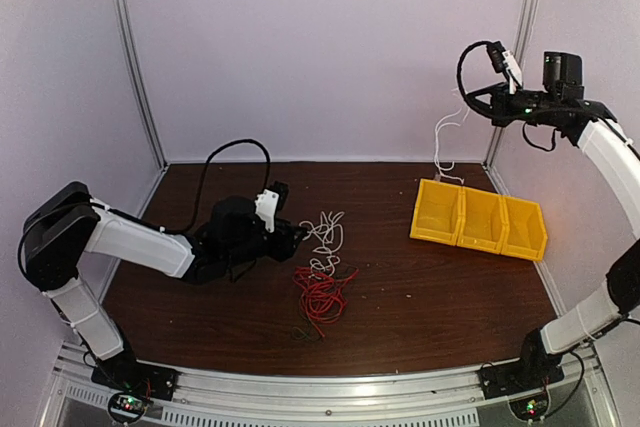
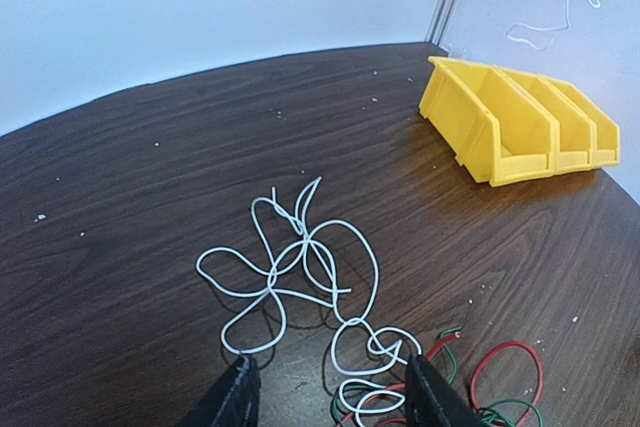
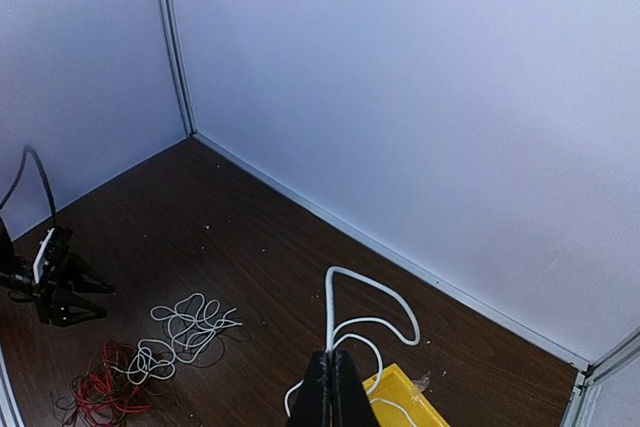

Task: Untangle the cables

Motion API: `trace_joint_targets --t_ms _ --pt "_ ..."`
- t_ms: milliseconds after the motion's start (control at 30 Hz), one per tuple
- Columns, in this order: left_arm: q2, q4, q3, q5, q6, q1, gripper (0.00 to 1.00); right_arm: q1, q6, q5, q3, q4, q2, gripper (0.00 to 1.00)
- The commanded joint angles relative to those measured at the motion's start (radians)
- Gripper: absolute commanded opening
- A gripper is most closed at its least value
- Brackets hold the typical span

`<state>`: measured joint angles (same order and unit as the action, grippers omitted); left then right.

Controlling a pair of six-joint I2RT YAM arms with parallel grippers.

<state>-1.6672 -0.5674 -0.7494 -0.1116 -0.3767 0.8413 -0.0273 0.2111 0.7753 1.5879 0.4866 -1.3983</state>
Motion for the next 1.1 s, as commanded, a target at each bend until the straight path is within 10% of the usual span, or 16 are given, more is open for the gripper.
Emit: trace_joint_targets --t_ms 0,1067 --pt "0.009 -0.053 0.009 -0.009 -0.013 0.0 0.5 0.006 0.006 -0.029 -0.066 -0.049 0.046 0.0" --pt "-0.006 -0.039 0.002 0.002 -0.03 0.0 0.51 0.004 0.024 -0.184 -0.375 -0.278 -0.199 0.0"
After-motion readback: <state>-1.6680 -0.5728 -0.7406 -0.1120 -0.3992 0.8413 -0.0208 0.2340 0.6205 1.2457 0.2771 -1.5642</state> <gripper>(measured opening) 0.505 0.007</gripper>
